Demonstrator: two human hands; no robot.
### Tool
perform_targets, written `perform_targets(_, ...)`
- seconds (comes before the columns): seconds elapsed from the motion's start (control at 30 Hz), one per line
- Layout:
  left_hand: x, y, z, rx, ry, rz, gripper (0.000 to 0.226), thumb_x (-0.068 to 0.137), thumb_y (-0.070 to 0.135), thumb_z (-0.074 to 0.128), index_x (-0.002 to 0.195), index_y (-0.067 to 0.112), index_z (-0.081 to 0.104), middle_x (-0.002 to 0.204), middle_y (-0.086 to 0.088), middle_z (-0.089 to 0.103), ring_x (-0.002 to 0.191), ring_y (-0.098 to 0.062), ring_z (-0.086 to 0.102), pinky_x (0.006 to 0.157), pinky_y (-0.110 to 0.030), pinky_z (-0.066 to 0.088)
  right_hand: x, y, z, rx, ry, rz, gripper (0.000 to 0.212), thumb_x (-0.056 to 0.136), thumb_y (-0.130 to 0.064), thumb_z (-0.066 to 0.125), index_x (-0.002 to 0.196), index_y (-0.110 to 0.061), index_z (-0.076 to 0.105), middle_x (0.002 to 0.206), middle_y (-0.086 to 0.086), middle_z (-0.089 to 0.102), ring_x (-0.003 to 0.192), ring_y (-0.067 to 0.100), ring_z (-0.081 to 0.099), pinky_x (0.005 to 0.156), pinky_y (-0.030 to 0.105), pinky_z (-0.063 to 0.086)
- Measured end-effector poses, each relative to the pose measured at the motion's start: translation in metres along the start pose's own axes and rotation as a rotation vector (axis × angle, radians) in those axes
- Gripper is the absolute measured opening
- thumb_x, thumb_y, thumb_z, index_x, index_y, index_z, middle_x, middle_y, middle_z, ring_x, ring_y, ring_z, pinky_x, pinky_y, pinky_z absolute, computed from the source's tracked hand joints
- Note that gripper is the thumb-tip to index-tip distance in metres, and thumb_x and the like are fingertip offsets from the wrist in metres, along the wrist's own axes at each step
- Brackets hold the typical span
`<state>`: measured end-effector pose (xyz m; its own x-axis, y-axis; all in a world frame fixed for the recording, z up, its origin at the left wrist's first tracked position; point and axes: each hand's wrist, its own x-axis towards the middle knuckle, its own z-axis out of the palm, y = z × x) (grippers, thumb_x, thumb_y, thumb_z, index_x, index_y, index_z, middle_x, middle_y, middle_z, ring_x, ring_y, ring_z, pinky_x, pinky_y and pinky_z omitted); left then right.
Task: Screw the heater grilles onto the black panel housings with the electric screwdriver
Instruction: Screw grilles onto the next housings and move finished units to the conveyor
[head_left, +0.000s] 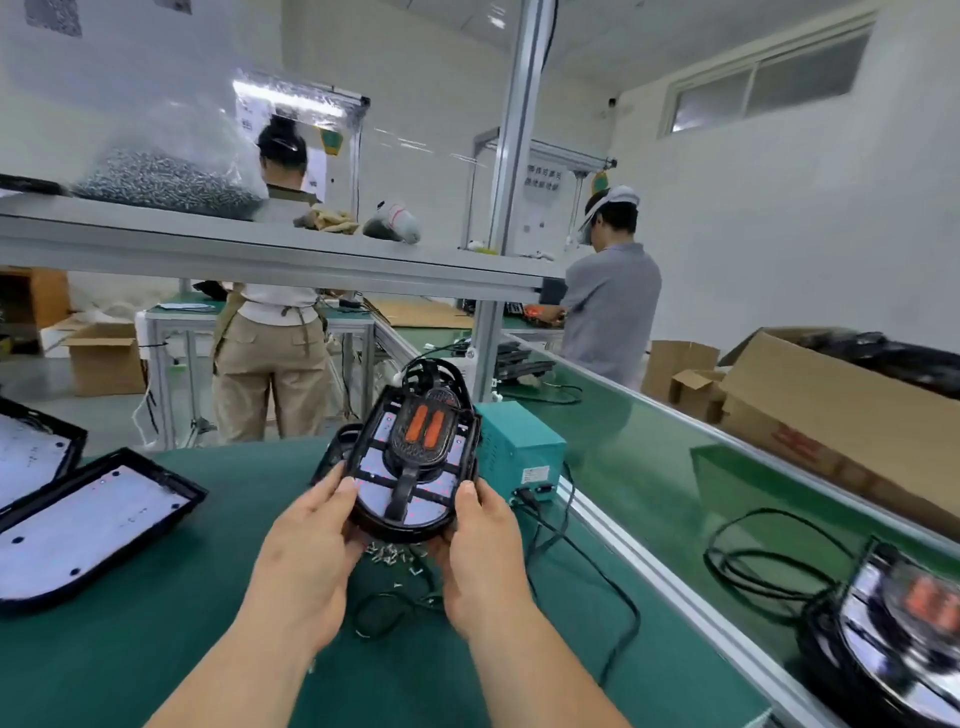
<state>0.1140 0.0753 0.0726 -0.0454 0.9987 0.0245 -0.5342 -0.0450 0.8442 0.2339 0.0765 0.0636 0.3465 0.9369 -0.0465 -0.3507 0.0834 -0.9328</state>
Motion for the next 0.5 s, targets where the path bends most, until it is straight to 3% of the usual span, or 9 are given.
perform_targets(0.2,-0.016,-0.044,0.065,-0.006,-0.13,-0.138,0.036,0.103,0.006,0.044,0.136,0.016,0.056,0.099,0.008,0.074,0.091,-0.009,0.067,0.075,-0.028,0.05,-0.007,-0.025,-0.083,-0.008,0.183,-0.051,0.03,0.107,-0.016,0.039,0.111,-0.016,0.068,0.106,0.003,0.076,0.096,0.02,0.07,0.082,0.035,0.058)
perform_targets(0.37,-0.036,-0.083,0.117,0.066,-0.306,-0.236,0.034,0.104,0.007,0.043,0.128,0.021,0.061,0.097,0.011,0.077,0.082,-0.002,0.072,0.063,-0.021,0.055,-0.023,-0.043,-0.151,-0.022,0.356,-0.119,0.03,0.106,-0.018,0.04,0.111,-0.019,0.069,0.107,-0.001,0.076,0.101,0.021,0.069,0.097,0.044,0.053)
perform_targets(0.5,-0.054,-0.11,0.159,0.073,-0.412,-0.295,0.034,0.103,0.006,0.044,0.129,0.022,0.06,0.099,0.012,0.077,0.09,-0.004,0.069,0.072,-0.024,0.05,-0.036,-0.059,-0.199,0.025,0.496,-0.145,0.035,0.107,-0.024,0.042,0.139,-0.016,0.053,0.132,0.004,0.064,0.121,0.025,0.061,0.105,0.049,0.048)
